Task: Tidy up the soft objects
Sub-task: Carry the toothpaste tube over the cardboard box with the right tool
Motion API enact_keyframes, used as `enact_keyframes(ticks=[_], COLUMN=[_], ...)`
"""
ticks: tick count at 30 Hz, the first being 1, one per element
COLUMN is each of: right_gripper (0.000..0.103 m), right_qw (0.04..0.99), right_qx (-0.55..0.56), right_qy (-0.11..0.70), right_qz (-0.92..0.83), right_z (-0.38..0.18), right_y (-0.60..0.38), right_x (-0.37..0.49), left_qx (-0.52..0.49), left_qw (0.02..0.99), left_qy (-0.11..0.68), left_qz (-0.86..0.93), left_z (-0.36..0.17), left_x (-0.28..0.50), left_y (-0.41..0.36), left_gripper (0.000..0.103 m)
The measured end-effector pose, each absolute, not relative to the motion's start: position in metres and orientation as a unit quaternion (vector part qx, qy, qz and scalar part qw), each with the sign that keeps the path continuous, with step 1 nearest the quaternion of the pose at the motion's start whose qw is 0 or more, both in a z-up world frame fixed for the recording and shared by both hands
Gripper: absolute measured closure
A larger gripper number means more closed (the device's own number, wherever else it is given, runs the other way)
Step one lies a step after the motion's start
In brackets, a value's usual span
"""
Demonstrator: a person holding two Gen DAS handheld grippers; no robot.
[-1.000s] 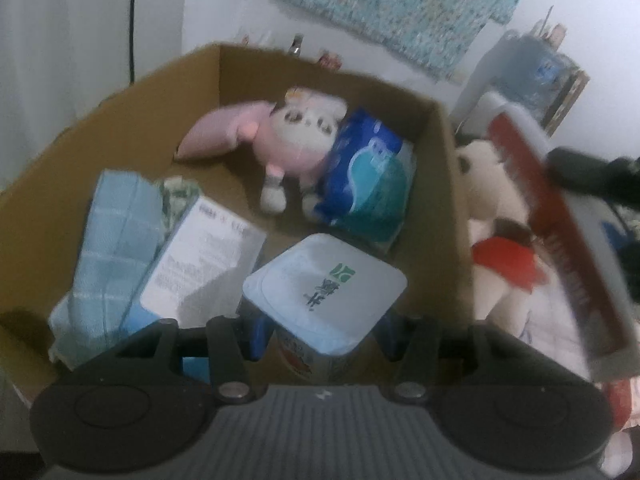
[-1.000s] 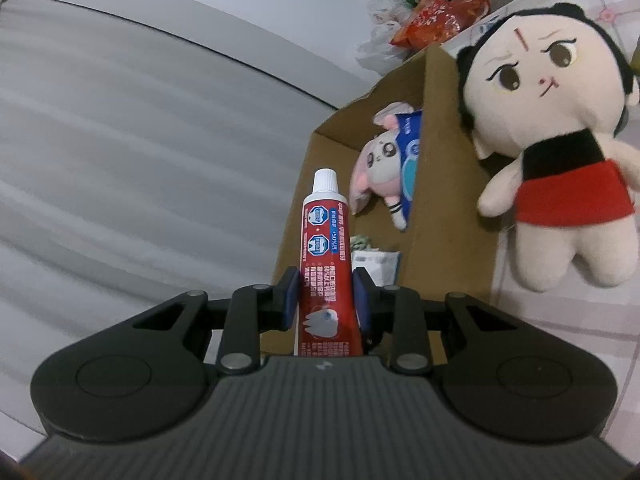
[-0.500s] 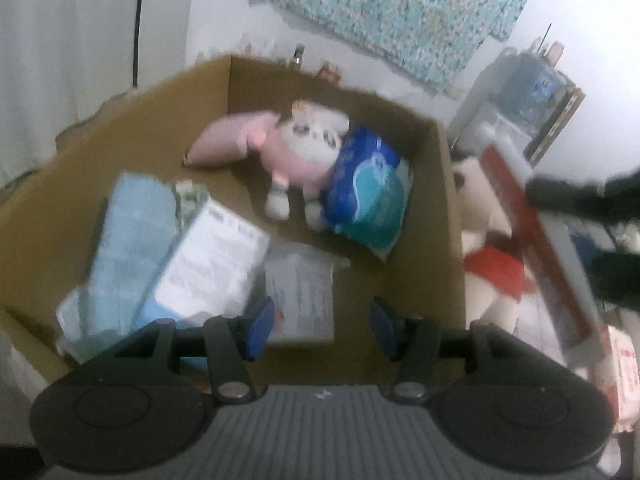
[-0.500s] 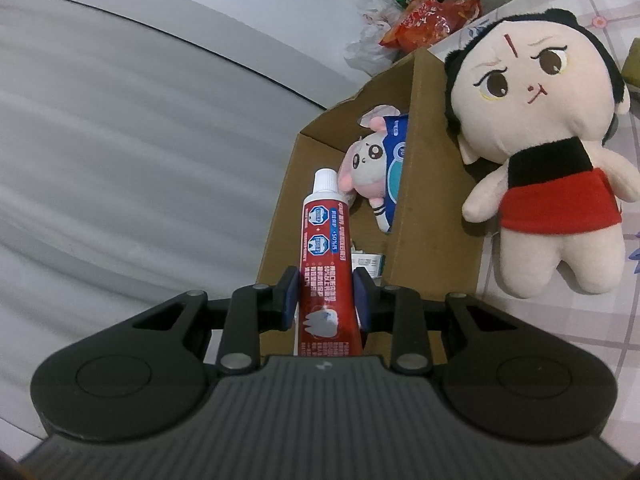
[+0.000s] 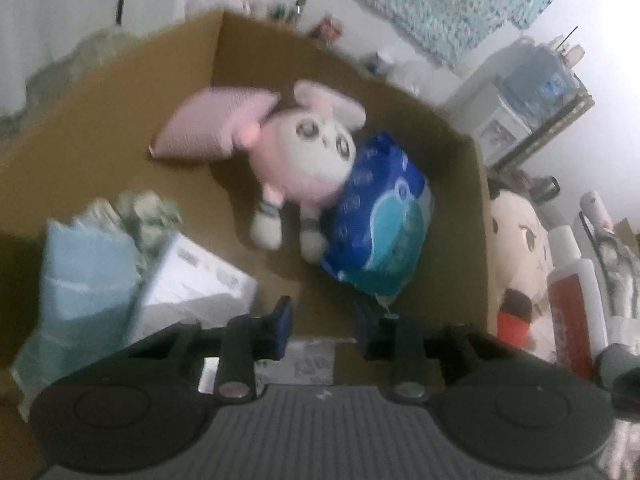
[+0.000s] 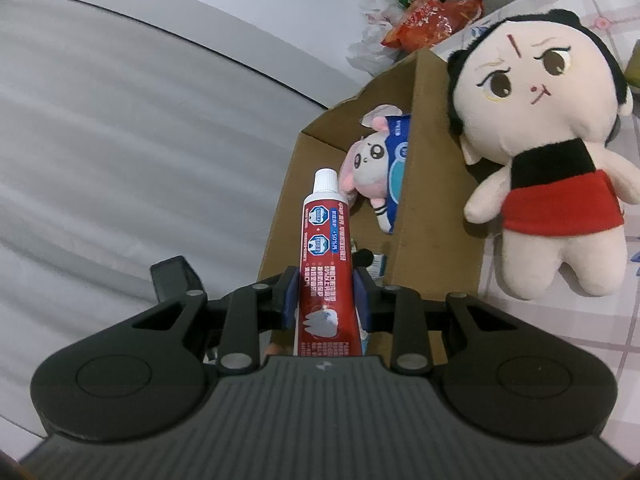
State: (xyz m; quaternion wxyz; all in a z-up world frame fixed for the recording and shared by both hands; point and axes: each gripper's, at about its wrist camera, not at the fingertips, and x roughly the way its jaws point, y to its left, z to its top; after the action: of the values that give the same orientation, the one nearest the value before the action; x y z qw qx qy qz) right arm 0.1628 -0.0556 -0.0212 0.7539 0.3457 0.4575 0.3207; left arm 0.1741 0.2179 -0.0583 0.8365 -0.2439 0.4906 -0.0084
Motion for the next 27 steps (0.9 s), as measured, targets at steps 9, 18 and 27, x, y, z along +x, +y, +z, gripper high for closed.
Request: enact_keyframes(ticks=[9,18,27], right_gripper=[0.075,0.074,0.074], right_qw=[0.752,0.752,0.756], right_qx=[0.355,0.357,0.348], right_qy=[0.46,0.458,0.456], right_qz=[0.311,0.312,0.314], right_z=[-0.031,-0.033,-0.026], right_y=[-0.065,-0.067,-0.063], right_x=[0.166,0.164,0.157], left_qx=[-0.273,-0.321,-0.304], left_qw=[0.822,0.794,0.813], left_qy=[0.499,0.511,0.495], left_qz=[-0.033,-0.068,-0.042], left_z=[-0.053,-0.058,-0.05], left_x=[0.157,0.134,0.1], left_y=[0.221,0.216,0.223], left_gripper=[0.074,0.074,0.068])
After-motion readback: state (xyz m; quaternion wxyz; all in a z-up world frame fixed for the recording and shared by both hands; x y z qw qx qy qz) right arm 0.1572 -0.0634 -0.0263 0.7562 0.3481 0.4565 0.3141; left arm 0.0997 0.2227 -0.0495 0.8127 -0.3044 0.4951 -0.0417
